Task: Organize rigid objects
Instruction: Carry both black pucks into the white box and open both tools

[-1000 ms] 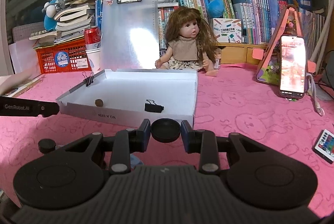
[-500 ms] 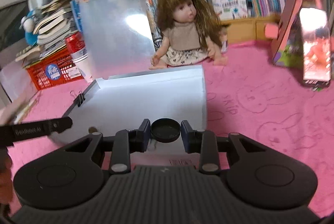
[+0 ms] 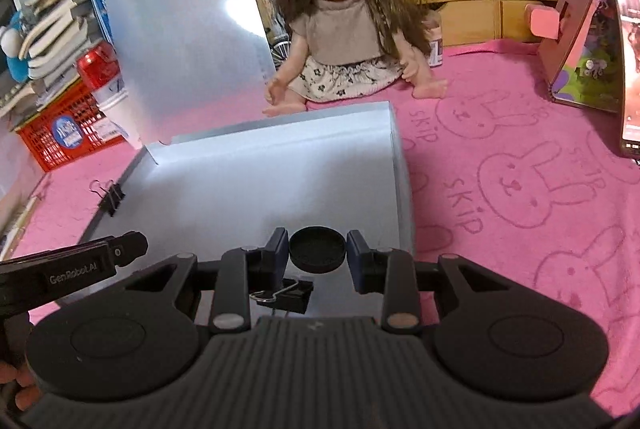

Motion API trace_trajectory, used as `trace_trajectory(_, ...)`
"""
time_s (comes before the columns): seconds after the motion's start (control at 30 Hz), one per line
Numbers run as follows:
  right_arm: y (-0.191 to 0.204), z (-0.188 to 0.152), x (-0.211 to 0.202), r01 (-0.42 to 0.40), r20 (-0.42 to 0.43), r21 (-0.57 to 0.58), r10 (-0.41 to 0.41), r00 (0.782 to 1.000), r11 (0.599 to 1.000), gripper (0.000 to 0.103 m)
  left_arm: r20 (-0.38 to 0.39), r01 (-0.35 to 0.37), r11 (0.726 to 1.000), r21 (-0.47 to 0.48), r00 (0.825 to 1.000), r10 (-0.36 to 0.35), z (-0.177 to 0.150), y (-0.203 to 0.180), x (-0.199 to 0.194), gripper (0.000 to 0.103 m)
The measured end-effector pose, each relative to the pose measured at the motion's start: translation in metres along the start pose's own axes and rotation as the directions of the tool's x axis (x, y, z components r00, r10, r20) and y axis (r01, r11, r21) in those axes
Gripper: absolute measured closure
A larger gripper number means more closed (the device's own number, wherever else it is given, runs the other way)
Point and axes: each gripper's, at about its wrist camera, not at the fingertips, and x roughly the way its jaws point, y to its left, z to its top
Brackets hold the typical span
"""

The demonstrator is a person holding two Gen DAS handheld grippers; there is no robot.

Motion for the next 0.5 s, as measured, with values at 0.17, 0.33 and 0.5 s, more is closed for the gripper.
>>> trace_trajectory(0.17, 0.001, -0.001, 0.008, 0.011, -0.017, -0.013, -0.012, 1.000, 1.000, 0.066, -0.008, -0.013, 1.000, 0.019, 1.000, 0.013, -0.004, -0.002, 0.006, 0.072)
trace_trajectory(0.33, 0.000, -0.002, 0.012, 0.018, -0.030, -0.012, -0.018, 0.999, 1.000, 0.066, -0.009, -0.025, 0.999, 0.040, 1.000, 0.026, -0.007, -0.005, 0.009, 0.072)
trace_trajectory(0.5, 0.000, -0.003, 0.013, 0.014, -0.032, -0.017, -0.015, 0.999, 1.000, 0.063, -0.016, -0.026, 0.999, 0.047, 1.000, 0.027, -0.010, -0.006, 0.010, 0.072)
